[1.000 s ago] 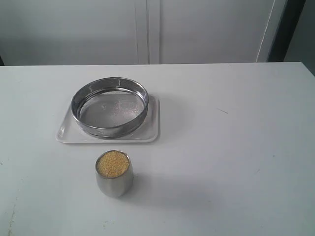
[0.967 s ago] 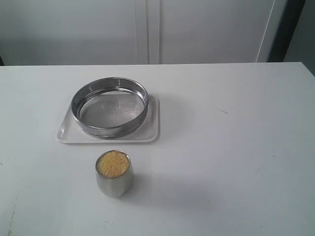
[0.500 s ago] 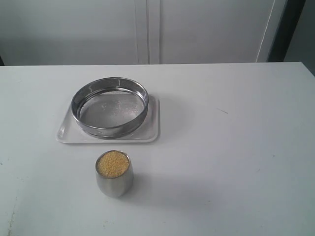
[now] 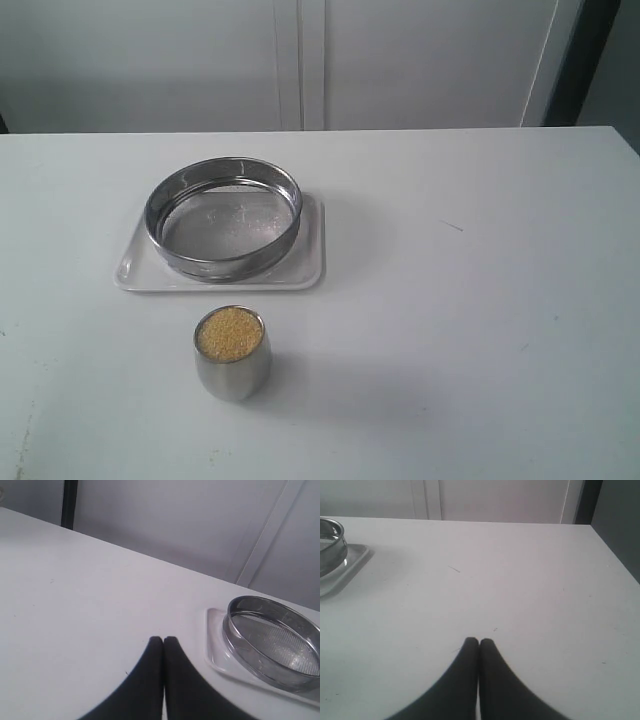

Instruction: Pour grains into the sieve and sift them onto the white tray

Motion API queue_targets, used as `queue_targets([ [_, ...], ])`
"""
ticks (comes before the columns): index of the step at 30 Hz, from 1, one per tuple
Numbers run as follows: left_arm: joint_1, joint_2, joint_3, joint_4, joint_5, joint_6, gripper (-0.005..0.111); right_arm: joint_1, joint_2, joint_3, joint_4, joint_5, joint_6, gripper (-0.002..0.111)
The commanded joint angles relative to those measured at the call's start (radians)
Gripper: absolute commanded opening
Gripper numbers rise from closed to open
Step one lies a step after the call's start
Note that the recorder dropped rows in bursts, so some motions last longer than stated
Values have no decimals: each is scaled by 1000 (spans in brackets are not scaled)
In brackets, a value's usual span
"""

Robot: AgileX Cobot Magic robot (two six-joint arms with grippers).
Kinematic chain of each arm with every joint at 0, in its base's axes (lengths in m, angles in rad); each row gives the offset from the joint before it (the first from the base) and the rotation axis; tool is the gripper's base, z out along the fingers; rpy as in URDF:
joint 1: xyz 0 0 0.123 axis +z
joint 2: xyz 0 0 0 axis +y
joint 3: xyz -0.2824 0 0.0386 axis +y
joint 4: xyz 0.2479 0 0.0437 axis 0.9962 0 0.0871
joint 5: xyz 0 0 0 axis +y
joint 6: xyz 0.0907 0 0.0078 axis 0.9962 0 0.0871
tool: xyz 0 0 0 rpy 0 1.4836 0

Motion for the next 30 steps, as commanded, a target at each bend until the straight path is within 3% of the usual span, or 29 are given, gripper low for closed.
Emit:
queue_targets([
  [1,2,-5,-1,-4,-15,16,0,5,-6,5,-3,-5,4,0],
  [11,2,-5,-1,-4,-14,16,0,5,-6,5,-57,-36,-180,0],
  [18,2,-5,-1,-4,-31,12,0,5,-6,5,54,-577,6,0],
  [23,2,-5,-1,-3,-174,-91,0,5,-6,5,54,-799,4,0],
  [26,2,-5,-41,151,-254,-205,0,5,-6,5,54,-710,-9,0],
  [30,2,39,-86,175,-223,-220,0,5,-6,5,54,-555,-2,0],
])
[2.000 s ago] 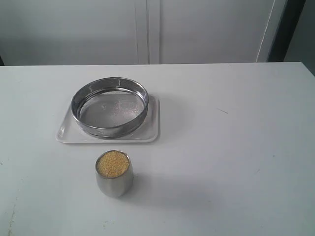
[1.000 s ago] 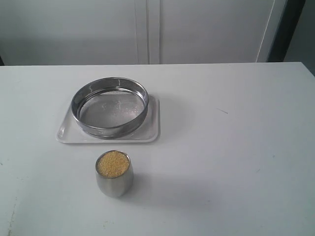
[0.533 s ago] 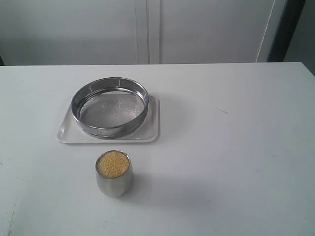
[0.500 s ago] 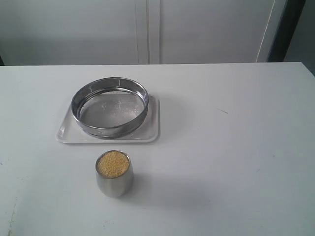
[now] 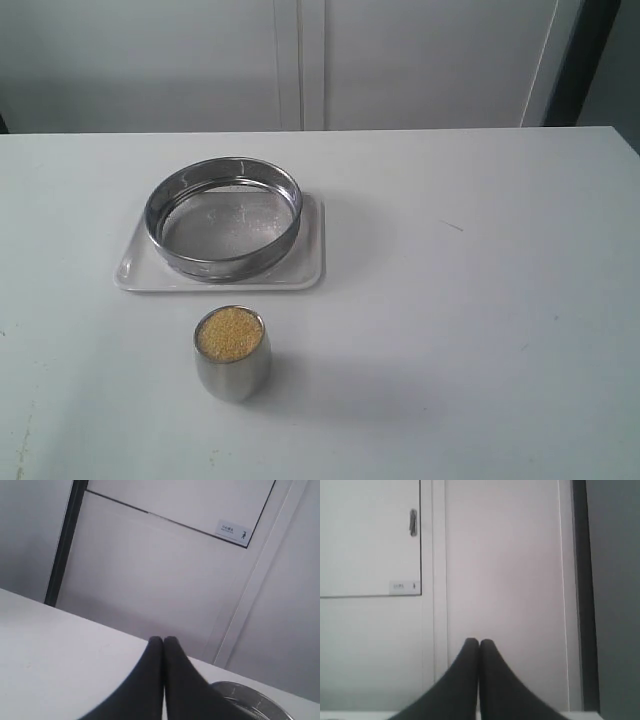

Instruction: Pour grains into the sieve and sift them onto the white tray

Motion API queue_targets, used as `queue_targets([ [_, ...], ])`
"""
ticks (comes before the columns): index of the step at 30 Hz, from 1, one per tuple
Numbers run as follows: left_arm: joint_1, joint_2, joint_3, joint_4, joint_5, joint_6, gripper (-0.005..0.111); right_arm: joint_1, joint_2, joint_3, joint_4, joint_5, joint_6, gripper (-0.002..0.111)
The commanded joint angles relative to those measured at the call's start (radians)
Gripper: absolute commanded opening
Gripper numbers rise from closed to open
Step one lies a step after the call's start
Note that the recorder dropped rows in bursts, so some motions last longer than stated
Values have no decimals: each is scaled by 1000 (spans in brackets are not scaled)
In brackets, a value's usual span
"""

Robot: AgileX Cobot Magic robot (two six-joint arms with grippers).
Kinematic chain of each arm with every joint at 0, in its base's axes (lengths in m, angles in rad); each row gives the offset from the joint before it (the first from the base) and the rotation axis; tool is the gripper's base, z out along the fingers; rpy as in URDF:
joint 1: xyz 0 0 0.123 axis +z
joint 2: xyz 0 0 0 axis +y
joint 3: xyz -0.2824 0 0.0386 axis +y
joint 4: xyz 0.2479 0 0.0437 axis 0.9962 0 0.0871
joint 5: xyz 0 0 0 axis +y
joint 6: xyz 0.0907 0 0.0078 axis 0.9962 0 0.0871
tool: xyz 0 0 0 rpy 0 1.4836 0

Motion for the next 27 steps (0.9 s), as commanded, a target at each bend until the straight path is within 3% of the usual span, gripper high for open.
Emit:
queue_targets([
  [1,2,32,-25,23,28,-19,0,5,-6,-1,6,102,0,0],
  [4,2,32,-18,23,188,2,0,5,-6,-1,6,95,155,0],
  [8,2,32,49,23,120,3,0,5,-6,-1,-11,-239,474,0],
  [10,2,32,59,23,124,7,0,5,-6,-81,-85,-217,474,0],
  [15,2,32,59,23,254,12,0,5,246,-263,-291,-234,502,0],
  [22,2,32,59,23,357,12,0,5,593,-379,-551,-506,560,0],
  [27,2,32,59,23,360,12,0,5,807,-431,-777,-565,669,0],
])
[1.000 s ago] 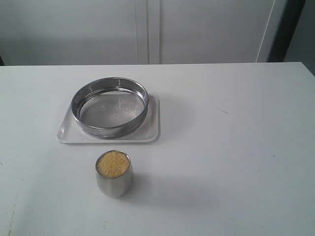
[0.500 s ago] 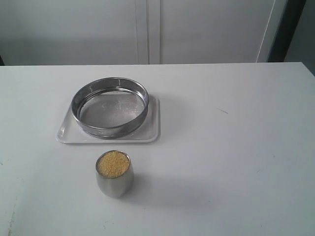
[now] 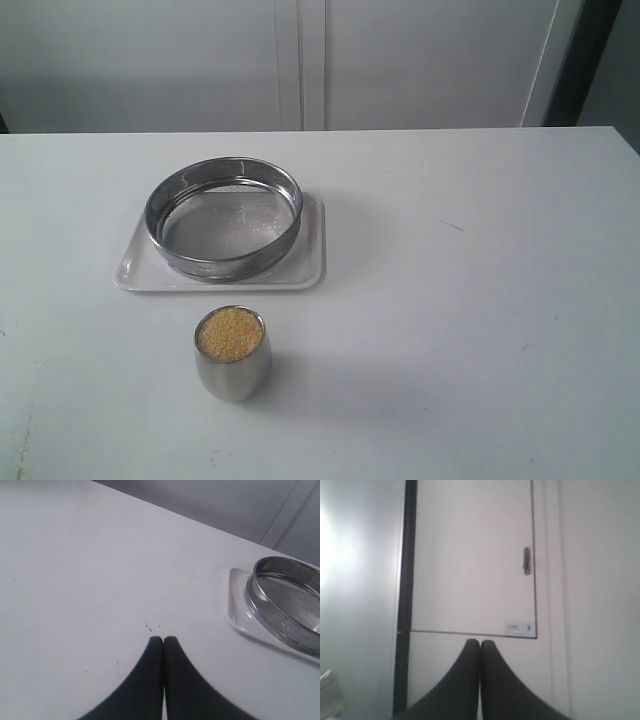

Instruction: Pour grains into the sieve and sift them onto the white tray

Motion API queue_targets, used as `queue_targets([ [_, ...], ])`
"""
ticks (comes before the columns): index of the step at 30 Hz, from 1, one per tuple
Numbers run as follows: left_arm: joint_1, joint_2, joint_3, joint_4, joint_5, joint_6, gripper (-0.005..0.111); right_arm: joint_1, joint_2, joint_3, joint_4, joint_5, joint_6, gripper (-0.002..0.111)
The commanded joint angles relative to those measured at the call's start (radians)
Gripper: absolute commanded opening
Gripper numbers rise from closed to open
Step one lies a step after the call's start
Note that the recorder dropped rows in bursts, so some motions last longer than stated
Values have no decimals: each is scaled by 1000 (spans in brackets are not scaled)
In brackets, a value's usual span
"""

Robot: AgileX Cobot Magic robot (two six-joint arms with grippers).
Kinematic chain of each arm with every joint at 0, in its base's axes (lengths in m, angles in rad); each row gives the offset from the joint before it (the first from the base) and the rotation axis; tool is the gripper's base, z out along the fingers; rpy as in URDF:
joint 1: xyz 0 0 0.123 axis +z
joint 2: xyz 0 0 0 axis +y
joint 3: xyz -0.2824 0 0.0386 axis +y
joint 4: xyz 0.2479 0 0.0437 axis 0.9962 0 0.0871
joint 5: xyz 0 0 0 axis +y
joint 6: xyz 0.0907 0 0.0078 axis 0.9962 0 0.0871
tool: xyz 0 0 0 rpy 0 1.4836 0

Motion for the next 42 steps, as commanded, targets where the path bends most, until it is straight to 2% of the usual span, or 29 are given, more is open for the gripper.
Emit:
queue_targets([
  [1,2,0,5,1,14,3,0,5,173,-49,-239,-59,114,0],
  [5,2,0,5,1,13,7,0,5,318,-72,-471,-161,146,0],
  [8,2,0,5,1,1,76,0,5,414,-74,-559,-233,146,0],
  [12,2,0,5,1,-3,142,0,9,519,-74,-581,-264,135,0],
  [14,2,0,5,1,-3,142,0,49,635,-86,-584,-314,-12,0],
  [19,2,0,5,1,-3,142,0,113,843,-136,-585,-353,-75,2],
  [21,2,0,5,1,-3,142,0,135,916,-146,-588,-355,-146,13],
  [22,2,0,5,1,-3,142,0,146,963,-146,-588,-357,-190,28],
  [23,2,0,5,1,-3,142,0,159,998,-146,-590,-358,-191,49],
  [24,2,0,5,1,-3,142,0,167,1016,-146,-588,-358,-191,60],
  [25,2,0,5,1,-3,142,0,183,1047,-146,-588,-349,-191,77],
  [26,2,0,5,1,-3,142,0,191,1064,-146,-584,-349,-191,82],
  [27,2,0,5,1,-3,142,0,212,1095,-146,-577,-349,-191,86],
  [33,2,0,5,1,-3,142,0,290,1182,-181,-547,-242,-242,86],
  [42,2,0,5,1,-5,142,0,349,1252,-261,-531,-159,-240,88],
])
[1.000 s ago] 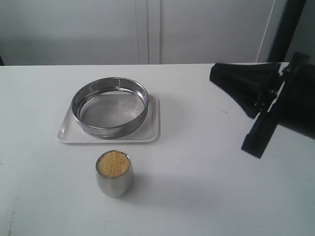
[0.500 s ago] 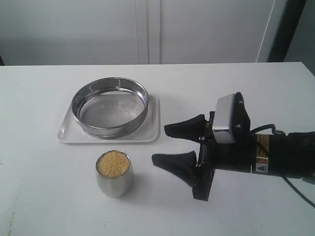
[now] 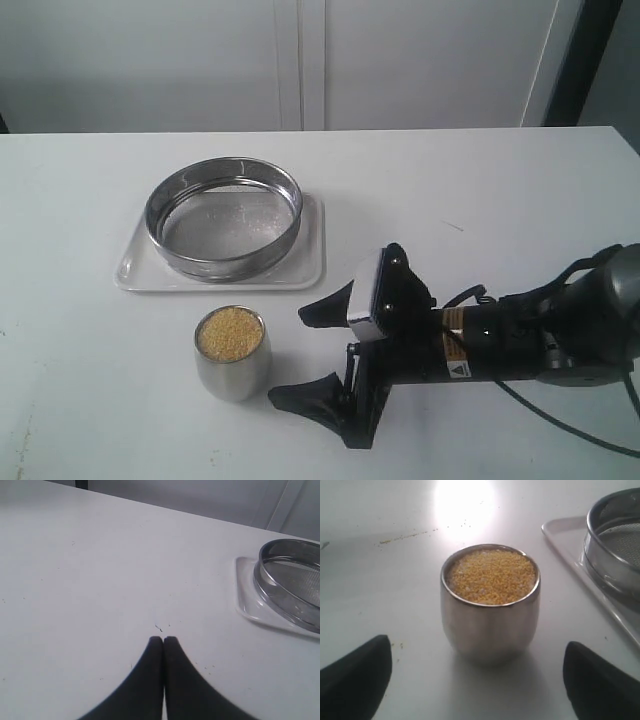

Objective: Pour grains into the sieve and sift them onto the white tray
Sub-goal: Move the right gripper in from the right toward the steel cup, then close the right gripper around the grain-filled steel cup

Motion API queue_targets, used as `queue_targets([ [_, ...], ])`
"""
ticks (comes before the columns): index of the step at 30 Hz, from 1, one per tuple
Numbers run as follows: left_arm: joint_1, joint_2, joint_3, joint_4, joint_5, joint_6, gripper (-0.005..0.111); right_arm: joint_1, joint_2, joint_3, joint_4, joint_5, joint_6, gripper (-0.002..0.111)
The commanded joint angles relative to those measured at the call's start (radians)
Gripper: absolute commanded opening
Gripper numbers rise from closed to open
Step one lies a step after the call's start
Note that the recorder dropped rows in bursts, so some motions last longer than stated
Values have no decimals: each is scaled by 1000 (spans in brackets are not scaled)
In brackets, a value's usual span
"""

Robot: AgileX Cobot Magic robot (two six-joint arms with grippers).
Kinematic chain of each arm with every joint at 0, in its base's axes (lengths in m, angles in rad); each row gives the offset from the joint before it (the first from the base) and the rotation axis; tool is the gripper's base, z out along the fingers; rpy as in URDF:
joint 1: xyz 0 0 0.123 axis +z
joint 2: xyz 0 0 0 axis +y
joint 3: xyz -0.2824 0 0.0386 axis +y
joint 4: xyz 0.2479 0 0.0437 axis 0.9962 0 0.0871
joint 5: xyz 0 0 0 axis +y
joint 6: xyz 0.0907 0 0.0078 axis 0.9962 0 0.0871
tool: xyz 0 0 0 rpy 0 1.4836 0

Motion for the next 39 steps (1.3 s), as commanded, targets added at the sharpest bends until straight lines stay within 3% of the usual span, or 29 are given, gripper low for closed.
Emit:
queue_targets([
  [1,2,0,5,-4,-10,4,0,32,38,-38,22,33,-12,90],
  [8,2,0,5,-4,-10,4,0,67,68,-107,48,182,50,94],
  [39,2,0,5,-4,-10,4,0,128,230,-281,47,63,66,94],
])
